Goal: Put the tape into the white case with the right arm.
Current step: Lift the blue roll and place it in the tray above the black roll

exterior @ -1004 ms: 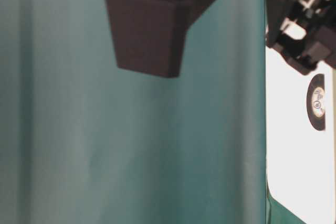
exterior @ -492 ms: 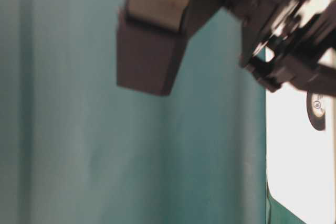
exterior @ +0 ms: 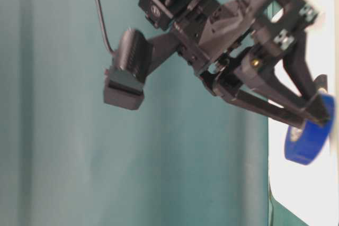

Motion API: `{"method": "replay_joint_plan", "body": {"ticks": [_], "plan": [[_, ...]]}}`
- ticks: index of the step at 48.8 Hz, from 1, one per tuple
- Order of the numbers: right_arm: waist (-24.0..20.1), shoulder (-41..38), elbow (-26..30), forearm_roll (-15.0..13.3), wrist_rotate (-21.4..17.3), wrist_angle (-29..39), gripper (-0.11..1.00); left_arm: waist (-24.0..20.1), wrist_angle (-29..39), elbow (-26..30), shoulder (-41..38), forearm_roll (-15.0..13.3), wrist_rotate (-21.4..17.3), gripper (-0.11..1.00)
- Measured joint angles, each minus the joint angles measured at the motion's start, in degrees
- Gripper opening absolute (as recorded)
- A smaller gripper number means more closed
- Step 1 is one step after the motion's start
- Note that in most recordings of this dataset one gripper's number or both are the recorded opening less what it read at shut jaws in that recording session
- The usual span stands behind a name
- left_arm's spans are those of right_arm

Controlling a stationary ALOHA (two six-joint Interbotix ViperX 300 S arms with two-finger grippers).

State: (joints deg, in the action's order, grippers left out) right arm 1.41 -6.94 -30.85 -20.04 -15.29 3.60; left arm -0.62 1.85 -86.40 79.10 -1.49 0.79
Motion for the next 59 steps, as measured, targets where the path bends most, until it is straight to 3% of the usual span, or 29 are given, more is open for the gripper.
{"method": "replay_joint_plan", "body": {"ticks": [16,24,45,50,59], "plan": [[10.37,0.0,-0.18,-3.78,0.09,-0.09,0.02,-0.09,-0.09,0.0,0.0,0.0,0.0,0.0],[14.33,0.0,-0.26,-4.22,0.09,-0.88,0.02,0.0,0.0,0.0,0.0,-0.09,0.0,0.0],[16.79,-2.64,-0.35,-4.31,0.09,-4.92,0.02,-0.09,-0.09,0.0,0.0,0.0,0.0,0.0],[16.96,-2.55,-0.35,-4.31,-0.09,-5.01,0.19,0.0,-0.09,0.0,-0.09,0.0,0.0,0.0],[17.05,-2.55,-0.35,-4.31,-0.09,-5.19,0.72,-0.09,-0.09,0.0,0.0,0.0,0.0,0.0]]}}
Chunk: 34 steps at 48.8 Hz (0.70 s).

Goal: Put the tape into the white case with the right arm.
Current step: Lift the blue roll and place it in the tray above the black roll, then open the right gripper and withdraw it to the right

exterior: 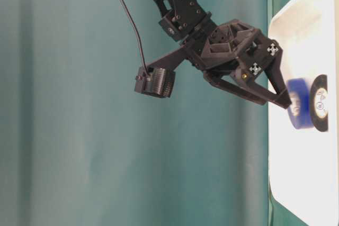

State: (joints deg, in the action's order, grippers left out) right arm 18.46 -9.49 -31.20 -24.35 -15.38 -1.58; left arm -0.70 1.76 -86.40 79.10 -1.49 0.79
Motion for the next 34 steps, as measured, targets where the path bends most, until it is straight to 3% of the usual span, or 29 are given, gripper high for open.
{"method": "replay_joint_plan", "body": {"ticks": [19,34], "plan": [[0.0,0.0,-0.97,0.0,0.0,-0.26,0.71,0.0,0.0,0.0,0.0,0.0,0.0,0.0],[0.09,6.06,-8.53,0.0,-0.09,0.0,0.71,0.0,0.0,0.0,0.0,0.0,0.0,0.0]]}}
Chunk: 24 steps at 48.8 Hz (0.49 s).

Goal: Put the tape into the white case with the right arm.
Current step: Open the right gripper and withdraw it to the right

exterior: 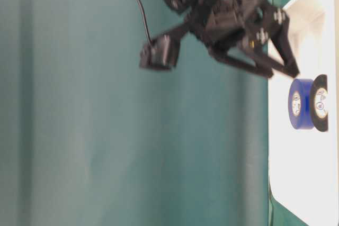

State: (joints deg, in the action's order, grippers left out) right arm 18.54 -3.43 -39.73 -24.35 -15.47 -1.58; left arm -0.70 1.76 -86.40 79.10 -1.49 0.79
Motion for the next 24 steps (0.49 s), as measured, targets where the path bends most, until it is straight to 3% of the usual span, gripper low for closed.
{"method": "replay_joint_plan", "body": {"ticks": [24], "plan": [[0.0,19.51,-20.65,0.0,-0.09,-4.13,0.7,0.0,0.09,0.0,0.0,0.0,0.0,0.0]]}}
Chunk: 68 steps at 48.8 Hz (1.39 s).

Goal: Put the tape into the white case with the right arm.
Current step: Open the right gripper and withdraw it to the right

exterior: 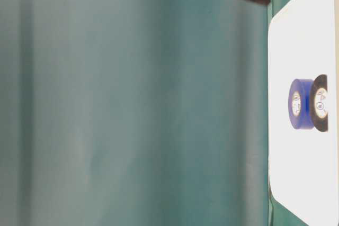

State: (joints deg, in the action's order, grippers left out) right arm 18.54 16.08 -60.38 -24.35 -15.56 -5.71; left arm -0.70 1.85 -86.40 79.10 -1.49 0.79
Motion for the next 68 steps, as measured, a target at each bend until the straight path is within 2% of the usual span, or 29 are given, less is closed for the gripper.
{"method": "replay_joint_plan", "body": {"ticks": [13,20,31,55,68], "plan": [[0.0,5.89,-5.54,0.18,-0.97,-1.14,0.7,0.0,0.0,0.0,0.09,0.0,0.0,0.0],[0.0,7.29,-7.03,0.18,-2.99,-1.23,0.7,0.09,0.0,0.0,0.09,0.0,0.0,0.0],[-0.79,8.35,-8.26,0.18,-3.34,-1.41,0.7,0.09,0.0,0.0,0.09,0.0,0.0,0.0],[-15.64,8.7,-9.4,0.09,-3.6,-1.41,0.69,0.0,0.0,0.0,0.09,-0.09,0.0,0.0],[-18.81,11.51,-13.01,0.18,-5.19,-1.41,0.69,0.0,-0.09,0.0,0.09,0.0,0.0,0.0]]}}
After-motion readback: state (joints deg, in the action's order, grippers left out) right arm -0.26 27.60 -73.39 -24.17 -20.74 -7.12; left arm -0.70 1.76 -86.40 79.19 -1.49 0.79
